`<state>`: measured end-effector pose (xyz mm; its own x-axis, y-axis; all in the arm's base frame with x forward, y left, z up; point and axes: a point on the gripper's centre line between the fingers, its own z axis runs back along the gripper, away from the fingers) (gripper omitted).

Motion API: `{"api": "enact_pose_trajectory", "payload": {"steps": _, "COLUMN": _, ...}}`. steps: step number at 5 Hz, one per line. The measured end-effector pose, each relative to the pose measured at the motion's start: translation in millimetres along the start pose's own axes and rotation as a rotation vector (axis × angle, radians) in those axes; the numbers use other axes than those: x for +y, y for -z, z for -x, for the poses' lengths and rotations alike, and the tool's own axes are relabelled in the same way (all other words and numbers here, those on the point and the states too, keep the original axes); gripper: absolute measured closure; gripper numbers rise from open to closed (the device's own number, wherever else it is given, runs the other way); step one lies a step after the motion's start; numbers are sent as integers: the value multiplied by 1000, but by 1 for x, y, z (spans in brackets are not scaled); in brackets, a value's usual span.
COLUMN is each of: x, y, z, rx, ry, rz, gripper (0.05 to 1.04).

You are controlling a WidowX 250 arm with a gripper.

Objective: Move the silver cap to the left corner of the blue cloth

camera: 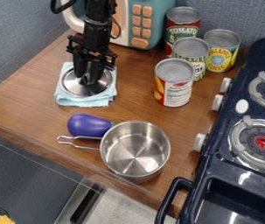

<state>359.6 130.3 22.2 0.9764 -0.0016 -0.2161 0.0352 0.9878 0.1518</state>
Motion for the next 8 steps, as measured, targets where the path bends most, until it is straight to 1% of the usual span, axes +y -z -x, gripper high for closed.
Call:
{"api": "enact_pose_trajectory", "payload": {"steps": 1, "x": 0, "y": -1, "z": 3, "rx": -5, "ry": 8, "rz": 1, "gripper": 891}}
{"api": "enact_pose_trajectory", "payload": {"steps": 2, "x": -3, "y": -5, "z": 4, "rx": -17, "ry": 20, "rz": 27, "gripper": 906}}
{"api": "enact_pose_trajectory", "payload": {"steps": 3, "x": 10, "y": -25, "z": 16, "rx": -74, "ry": 1, "rz": 50, "gripper": 906}}
{"api": "enact_pose_trajectory", "payload": {"steps": 4, "x": 17, "y": -44, "z": 26, "rx": -110, "ry": -146, "rz": 122, "gripper": 906}}
{"api": "enact_pose_trajectory", "payload": {"steps": 5, "x": 23, "y": -47, "z": 31, "rx": -100, "ry": -389, "rz": 197, "gripper": 906}}
{"api": "enact_pose_trajectory", "payload": {"steps": 6, "x": 33, "y": -57, "z": 36, "rx": 8, "ry": -617, "rz": 283, "gripper": 906}}
{"api": "enact_pose_trajectory", "payload": {"steps": 7, "x": 38, "y": -49, "z": 41, "rx": 122, "ry": -862, "rz": 325, "gripper": 907}}
{"api": "enact_pose_trajectory", "payload": {"steps": 8, "x": 40, "y": -35, "z": 39, "rx": 130, "ry": -1112, "rz": 356, "gripper": 908}}
